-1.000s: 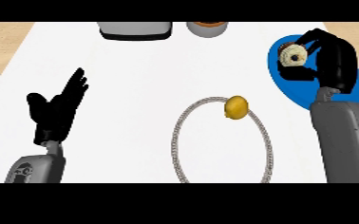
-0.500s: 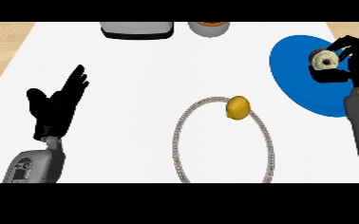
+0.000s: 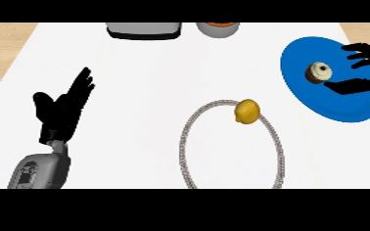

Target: Pick the cupcake from the placemat and place it in the plate

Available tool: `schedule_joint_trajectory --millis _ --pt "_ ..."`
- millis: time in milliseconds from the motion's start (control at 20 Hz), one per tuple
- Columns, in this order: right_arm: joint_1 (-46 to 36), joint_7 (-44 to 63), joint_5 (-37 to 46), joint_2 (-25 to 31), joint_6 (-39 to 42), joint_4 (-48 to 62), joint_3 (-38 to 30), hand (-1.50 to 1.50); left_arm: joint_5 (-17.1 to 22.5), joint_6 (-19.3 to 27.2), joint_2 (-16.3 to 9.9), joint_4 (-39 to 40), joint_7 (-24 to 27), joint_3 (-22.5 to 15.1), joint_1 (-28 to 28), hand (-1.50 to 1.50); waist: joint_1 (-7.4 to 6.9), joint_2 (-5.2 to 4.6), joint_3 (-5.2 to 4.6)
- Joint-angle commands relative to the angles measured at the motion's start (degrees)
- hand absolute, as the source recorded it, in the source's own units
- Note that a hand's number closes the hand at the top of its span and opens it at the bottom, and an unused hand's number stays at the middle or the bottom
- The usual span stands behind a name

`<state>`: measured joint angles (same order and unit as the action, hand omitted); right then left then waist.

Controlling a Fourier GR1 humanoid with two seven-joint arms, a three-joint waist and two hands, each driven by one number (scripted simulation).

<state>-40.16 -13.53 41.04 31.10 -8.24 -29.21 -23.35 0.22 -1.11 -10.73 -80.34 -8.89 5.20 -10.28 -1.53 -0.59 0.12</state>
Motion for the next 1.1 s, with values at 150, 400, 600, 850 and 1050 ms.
schedule_joint_trajectory --millis 150,400,600,850,1050 --pt "-1.46 -16.45 -5.46 0.73 -3.07 1.98 -4.14 -1.5 -0.4 0.11 0.94 -0.02 1.0 -0.53 0.85 0.0 0.48 0.19 0.01" --pt "-3.85 -22.5 -14.81 -1.48 6.56 -2.84 -8.48 -1.5 -0.34 0.8 0.51 -1.72 -1.54 -0.01 1.3 0.0 1.53 0.91 -0.08" --pt "-5.05 -12.74 -20.04 -2.04 10.9 -3.58 -11.44 -1.5 0.04 0.1 -0.12 -2.14 -2.53 0.32 1.03 0.0 1.86 0.9 -0.15" --pt "-4.8 -7.93 -25.78 1.1 23.81 0.71 -13.99 -1.5 -0.63 0.75 -0.45 -1.09 -3.55 0.49 -1.93 0.0 1.69 0.57 -0.08" --pt "0.55 -12.9 -29.02 5.27 29.68 1.18 -15.27 -1.5 1.02 -1.28 -0.48 1.73 1.69 2.16 0.6 0.0 1.35 0.42 -0.09"
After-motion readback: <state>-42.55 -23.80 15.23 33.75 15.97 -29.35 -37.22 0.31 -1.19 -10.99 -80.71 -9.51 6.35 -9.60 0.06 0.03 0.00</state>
